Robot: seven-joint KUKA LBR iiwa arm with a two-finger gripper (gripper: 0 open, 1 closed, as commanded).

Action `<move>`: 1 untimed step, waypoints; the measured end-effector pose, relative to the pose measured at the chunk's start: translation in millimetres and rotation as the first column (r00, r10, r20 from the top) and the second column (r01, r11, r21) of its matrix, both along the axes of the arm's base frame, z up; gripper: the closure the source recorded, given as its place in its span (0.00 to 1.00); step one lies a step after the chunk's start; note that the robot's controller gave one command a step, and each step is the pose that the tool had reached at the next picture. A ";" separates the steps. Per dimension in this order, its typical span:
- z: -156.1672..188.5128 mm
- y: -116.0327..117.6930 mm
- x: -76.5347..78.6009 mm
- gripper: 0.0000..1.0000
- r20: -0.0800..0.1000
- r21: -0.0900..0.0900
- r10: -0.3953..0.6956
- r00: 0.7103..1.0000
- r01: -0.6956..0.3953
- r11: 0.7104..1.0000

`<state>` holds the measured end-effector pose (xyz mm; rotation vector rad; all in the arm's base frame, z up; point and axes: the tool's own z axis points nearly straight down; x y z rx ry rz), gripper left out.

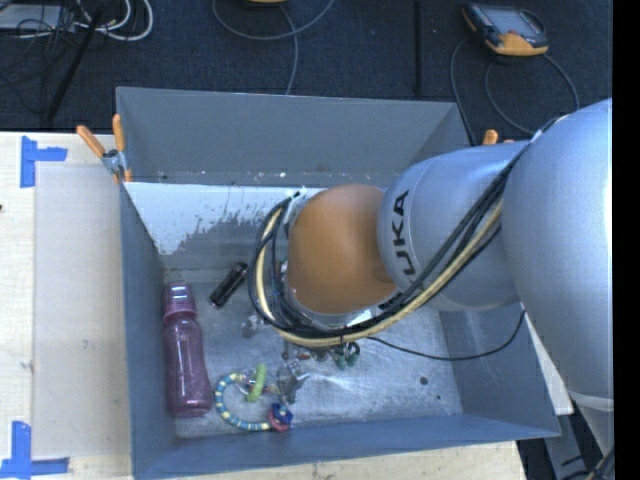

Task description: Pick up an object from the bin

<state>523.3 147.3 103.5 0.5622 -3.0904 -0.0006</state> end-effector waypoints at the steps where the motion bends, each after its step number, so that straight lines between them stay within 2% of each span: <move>1: -21.1 5.9 -16.8 0.00 -0.003 -0.001 0.201 0.980 -0.201 0.980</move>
Offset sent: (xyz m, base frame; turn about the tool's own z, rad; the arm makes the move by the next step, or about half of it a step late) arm -0.0389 0.0212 -0.0335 -0.2251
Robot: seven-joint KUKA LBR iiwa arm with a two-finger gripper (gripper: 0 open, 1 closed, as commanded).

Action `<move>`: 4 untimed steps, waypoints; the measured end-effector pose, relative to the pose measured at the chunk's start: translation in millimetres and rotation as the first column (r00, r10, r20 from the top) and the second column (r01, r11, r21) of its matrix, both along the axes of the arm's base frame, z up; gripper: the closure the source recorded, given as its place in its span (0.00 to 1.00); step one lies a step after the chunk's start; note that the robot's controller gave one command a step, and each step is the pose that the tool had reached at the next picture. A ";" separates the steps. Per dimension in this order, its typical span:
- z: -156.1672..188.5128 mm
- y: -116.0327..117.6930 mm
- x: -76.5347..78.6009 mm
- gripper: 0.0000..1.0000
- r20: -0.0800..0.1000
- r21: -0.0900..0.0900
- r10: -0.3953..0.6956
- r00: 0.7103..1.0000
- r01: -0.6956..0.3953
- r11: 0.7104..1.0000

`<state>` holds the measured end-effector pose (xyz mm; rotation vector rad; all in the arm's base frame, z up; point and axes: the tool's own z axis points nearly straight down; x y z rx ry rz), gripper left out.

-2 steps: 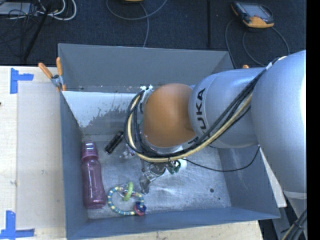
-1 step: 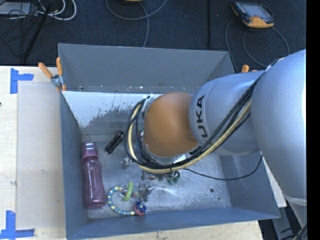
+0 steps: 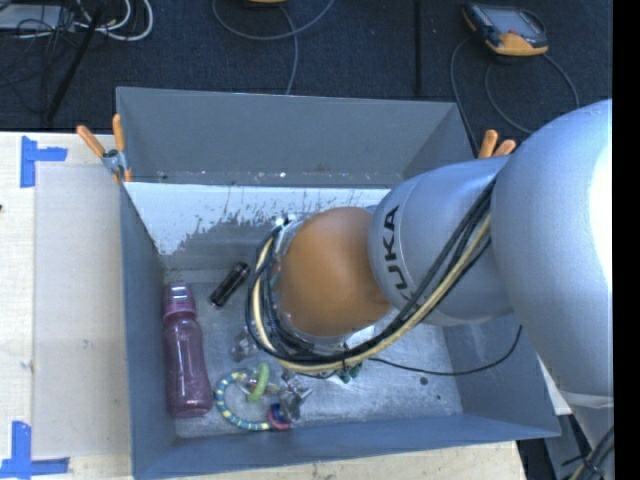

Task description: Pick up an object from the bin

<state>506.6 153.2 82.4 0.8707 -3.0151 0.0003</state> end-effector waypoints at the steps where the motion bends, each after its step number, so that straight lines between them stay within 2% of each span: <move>1: -6.4 12.2 -14.9 1.00 0.018 -0.002 0.018 1.000 -0.017 1.000; 3: -1.2 11.9 -15.8 1.00 0.015 -0.002 0.016 1.000 -0.016 1.000; 4: 16.5 14.3 -15.5 1.00 0.016 0.004 0.015 1.000 -0.015 1.000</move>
Offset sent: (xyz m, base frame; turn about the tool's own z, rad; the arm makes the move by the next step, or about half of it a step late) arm 0.0000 0.0000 0.0000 0.0000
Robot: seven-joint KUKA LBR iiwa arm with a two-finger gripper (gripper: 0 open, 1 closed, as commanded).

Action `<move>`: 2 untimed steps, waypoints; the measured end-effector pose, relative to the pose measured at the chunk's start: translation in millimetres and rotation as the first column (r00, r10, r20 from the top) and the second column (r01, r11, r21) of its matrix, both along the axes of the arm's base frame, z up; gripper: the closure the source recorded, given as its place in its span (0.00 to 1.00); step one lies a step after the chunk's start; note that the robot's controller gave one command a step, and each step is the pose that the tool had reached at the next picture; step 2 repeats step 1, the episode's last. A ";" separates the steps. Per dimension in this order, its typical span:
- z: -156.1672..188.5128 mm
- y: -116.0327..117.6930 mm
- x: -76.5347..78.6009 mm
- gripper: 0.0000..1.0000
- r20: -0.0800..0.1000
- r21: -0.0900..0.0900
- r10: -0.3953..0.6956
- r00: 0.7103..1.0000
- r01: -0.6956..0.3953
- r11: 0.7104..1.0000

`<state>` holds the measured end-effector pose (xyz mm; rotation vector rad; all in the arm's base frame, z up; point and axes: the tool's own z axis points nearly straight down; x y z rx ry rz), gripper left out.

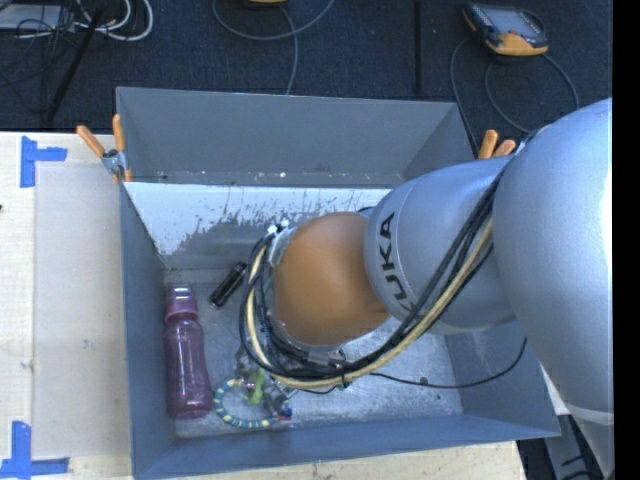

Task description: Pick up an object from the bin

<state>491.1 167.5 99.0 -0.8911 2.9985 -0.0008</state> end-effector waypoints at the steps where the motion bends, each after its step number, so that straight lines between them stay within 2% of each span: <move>1: 11.9 0.7 -2.5 1.00 -0.008 -0.002 0.003 1.000 -0.003 1.000; 2: 11.9 0.7 -2.5 1.00 -0.008 -0.002 0.003 1.000 -0.003 1.000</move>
Offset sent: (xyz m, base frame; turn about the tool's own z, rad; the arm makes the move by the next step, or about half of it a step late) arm 0.0001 -0.0001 0.0123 0.0000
